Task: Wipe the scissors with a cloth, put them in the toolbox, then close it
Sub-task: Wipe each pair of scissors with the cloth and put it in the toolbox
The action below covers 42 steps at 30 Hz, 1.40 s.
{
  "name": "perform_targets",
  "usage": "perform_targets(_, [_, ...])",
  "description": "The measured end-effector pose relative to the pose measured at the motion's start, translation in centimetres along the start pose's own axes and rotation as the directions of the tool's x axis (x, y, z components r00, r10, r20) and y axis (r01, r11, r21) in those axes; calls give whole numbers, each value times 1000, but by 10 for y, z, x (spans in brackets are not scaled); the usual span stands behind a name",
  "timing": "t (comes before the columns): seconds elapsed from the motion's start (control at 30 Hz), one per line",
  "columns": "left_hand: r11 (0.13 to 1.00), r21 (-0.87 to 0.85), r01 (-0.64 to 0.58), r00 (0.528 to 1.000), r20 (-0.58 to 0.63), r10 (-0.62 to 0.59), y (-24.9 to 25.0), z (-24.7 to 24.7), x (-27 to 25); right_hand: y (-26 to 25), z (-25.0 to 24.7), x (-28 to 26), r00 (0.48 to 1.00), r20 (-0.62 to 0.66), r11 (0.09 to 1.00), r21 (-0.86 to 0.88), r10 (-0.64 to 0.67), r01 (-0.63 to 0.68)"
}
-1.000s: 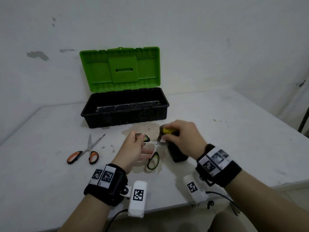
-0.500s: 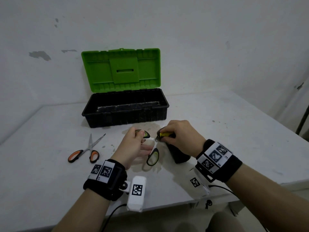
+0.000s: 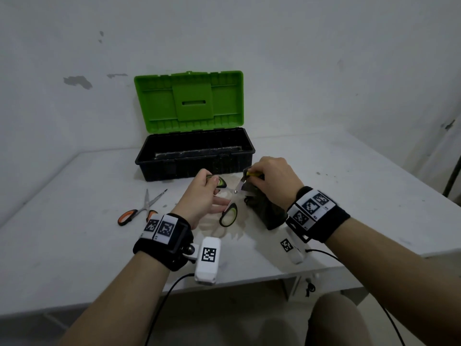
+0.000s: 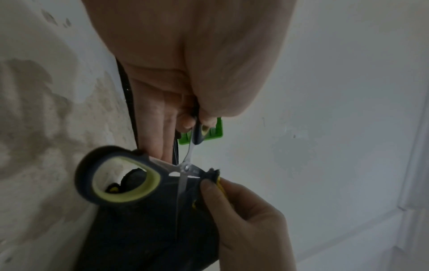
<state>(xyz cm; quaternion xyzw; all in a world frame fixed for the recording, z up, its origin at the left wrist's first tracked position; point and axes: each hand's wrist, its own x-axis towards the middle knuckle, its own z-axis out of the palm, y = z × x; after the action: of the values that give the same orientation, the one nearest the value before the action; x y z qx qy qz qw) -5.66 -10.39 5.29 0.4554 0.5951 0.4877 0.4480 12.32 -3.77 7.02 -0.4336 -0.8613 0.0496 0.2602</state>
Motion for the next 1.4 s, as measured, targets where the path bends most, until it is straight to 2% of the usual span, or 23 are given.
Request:
perform_targets(0.07, [1000,-11,7,1000,-11,-8,-1,1,0,0,-4,-4,1000,-22,998,52,-16,18])
perform_targets(0.17, [1000,-14,-4,1000,-7,3,0,4,3,-5,-1,-12,987,63,989,43,-144,142])
perform_targets(0.23, [1000,5,-16,1000,-2,16,0,7,5,-5,7,-15,980,98,985,34,-171,169])
perform_targets(0.37, [1000,19,-12,1000,24,11,-1,9,8,7,15,-11,989,64,990,56,-135,132])
perform_targets(0.53, [1000,9,8,999,38,-8,-8,7,9,32,9,0,996,-84,992,125,41,-30])
perform_targets(0.6, [1000,-2,18,1000,24,-18,-11,9,9,34,4,-1,994,-106,989,150,31,-15])
perform_targets(0.73, [1000,0,26,1000,11,-26,-12,10,11,25,6,-12,993,-69,985,134,-100,109])
perform_targets(0.83, [999,-16,36,999,14,-36,-12,11,10,29,10,-13,996,-87,989,141,-35,47])
perform_targets(0.97, [998,-50,39,999,-2,-39,-13,12,10,29,15,-12,997,-70,994,107,-13,20])
perform_targets(1.03, [997,-58,44,999,-7,-44,-14,11,11,33,13,-8,975,-176,984,143,135,-110])
perform_targets(1.07, [997,-62,46,999,-12,-46,-15,10,11,36,9,-7,944,-244,968,171,222,-183])
perform_targets(1.1, [997,-66,47,999,-21,-48,-16,9,11,38,6,-6,918,-293,957,193,269,-219])
perform_targets(1.13, [996,-70,47,998,-30,-49,-16,8,12,39,3,-7,913,-309,956,204,268,-212])
perform_targets(1.17, [996,-74,48,998,-39,-51,-15,8,12,36,2,-9,929,-292,963,209,225,-167])
perform_targets(1.23, [996,-73,44,998,-46,-47,-14,9,12,25,6,-14,977,-212,978,208,35,10])
perform_targets(1.3, [998,-62,32,999,-32,-34,-12,12,12,19,16,-16,981,-123,966,191,-152,174])
perform_targets(1.4, [1000,-25,16,1000,-6,-16,-10,15,10,20,24,-12,973,-24,961,152,-229,230])
